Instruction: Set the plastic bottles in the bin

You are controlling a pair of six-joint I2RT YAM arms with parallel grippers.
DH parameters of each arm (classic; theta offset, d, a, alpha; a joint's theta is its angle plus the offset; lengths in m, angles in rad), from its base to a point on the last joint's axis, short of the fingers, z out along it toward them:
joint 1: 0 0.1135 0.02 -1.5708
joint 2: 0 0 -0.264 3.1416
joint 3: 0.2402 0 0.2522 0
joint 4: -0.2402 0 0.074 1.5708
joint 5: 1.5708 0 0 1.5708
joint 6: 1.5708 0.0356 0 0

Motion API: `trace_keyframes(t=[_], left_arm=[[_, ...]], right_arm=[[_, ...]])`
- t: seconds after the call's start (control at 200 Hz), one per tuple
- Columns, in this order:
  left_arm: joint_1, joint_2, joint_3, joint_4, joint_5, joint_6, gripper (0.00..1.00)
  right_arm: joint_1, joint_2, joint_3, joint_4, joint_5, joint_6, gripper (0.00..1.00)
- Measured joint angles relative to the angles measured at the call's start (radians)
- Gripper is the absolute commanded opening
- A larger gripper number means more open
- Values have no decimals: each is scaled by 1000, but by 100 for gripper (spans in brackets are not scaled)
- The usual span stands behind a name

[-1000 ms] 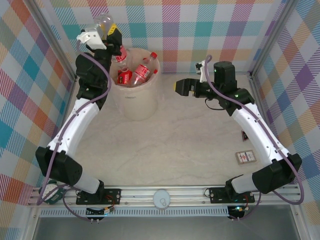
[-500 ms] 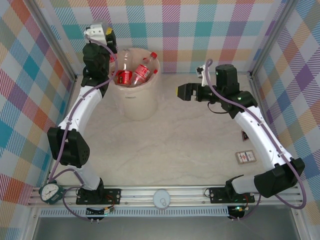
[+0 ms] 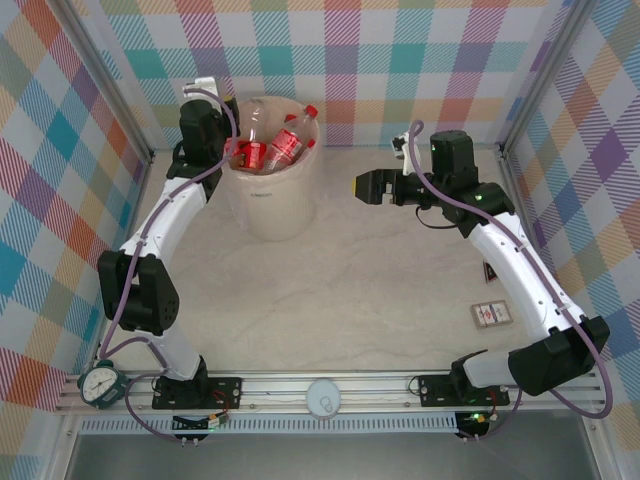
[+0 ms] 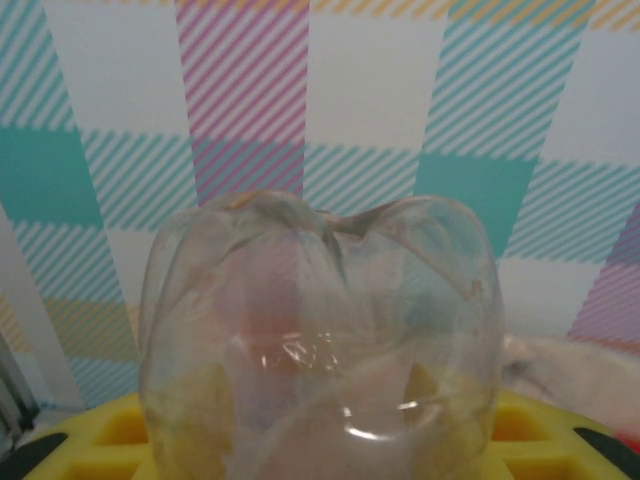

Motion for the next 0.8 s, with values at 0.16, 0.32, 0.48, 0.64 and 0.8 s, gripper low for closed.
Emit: trace_keyframes(t=[0.16, 0.32, 0.48, 0.64, 0.8], left_arm=[[-1, -7, -8, -23, 13, -38, 43], [-1, -8, -8, -51, 39, -58, 43], [-3, -5, 9, -100, 69, -69, 52], [-6, 22, 58, -164, 107, -44, 64], [-13, 67, 150, -314, 197, -18, 83]], right_arm=[[0, 2, 0, 0, 0, 0, 92], [0, 12, 0, 1, 0, 1, 92], [0, 23, 0, 8, -3, 3, 91], [0, 40, 0, 11, -11, 4, 91], [0, 50, 0, 11, -14, 9, 89]])
